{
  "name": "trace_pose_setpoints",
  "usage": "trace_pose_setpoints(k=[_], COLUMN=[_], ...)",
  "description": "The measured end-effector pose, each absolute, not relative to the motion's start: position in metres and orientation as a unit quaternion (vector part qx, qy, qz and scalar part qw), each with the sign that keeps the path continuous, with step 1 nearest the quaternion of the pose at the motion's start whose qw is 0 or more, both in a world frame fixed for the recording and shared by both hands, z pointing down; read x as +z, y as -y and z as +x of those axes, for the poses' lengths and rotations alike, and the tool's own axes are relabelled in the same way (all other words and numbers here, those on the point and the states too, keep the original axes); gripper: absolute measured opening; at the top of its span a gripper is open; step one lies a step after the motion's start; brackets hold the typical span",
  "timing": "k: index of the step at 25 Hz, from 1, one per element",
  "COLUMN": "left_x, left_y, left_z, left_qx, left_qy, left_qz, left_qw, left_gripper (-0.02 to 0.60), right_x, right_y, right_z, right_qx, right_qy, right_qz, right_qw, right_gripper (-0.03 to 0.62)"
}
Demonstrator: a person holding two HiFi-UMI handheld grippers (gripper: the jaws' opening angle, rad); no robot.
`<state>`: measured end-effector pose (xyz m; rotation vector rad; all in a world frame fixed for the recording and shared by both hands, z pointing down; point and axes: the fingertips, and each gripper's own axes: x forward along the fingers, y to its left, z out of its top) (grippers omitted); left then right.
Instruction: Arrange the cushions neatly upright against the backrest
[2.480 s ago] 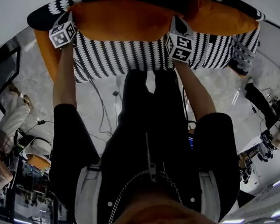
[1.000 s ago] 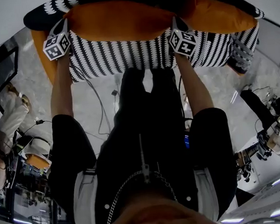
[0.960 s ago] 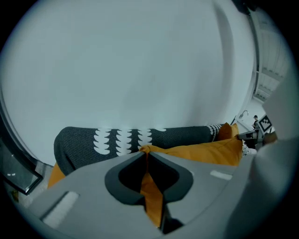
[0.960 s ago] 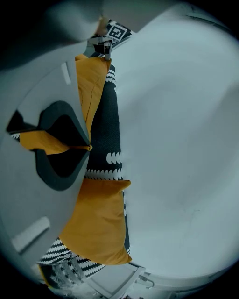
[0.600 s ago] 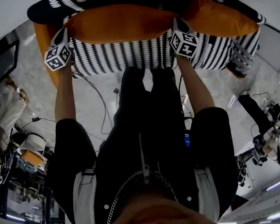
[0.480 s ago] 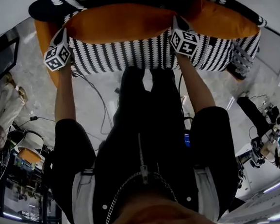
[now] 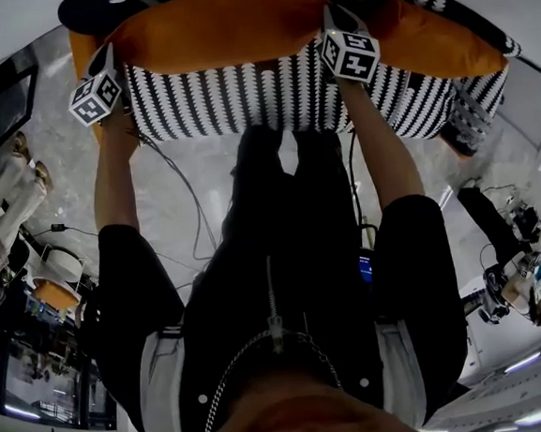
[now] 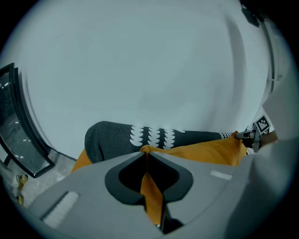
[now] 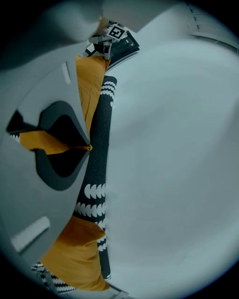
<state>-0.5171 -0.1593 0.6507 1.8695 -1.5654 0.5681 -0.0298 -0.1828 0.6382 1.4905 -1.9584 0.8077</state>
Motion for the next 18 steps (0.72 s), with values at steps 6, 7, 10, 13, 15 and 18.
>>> trace_pose_setpoints(k=[6,7,10,13,15,18], left_x=[0.648,0.649,0.658,0.659,0.656,0.647], left_y=[0.186,0.19,0.193,0.192,0.19,0.18], left_z=[-0.538,-0.541,-0.549,-0.549,-0.545,-0.543], left_qx=[0.215,0.213,0.214,0.211,0.207,0.196], left_qy=[0.602,0.605,0.609,0.61,0.612,0.62], left_qz=[0.707,0.704,0.69,0.687,0.689,0.692], left_qw=[0.301,0.305,0.327,0.333,0.327,0.313], left_gripper=[0.028,0.029,0.033,0.036,0.087,0.13], right_x=[0.643,0.644,0.653,0.653,0.647,0.637], right_y=[0.193,0.194,0.189,0.186,0.185,0.178], right_z=[-0.051,-0.053,-0.06,-0.062,-0.059,-0.049], right_qx=[0.307,0.309,0.315,0.317,0.32,0.317], right_qy=[0.727,0.728,0.729,0.728,0.73,0.727], right_qz=[0.553,0.55,0.544,0.546,0.548,0.563], right_qw=[0.267,0.268,0.272,0.267,0.254,0.231], right_gripper=[0.032,0.032,0.034,0.041,0.047,0.082])
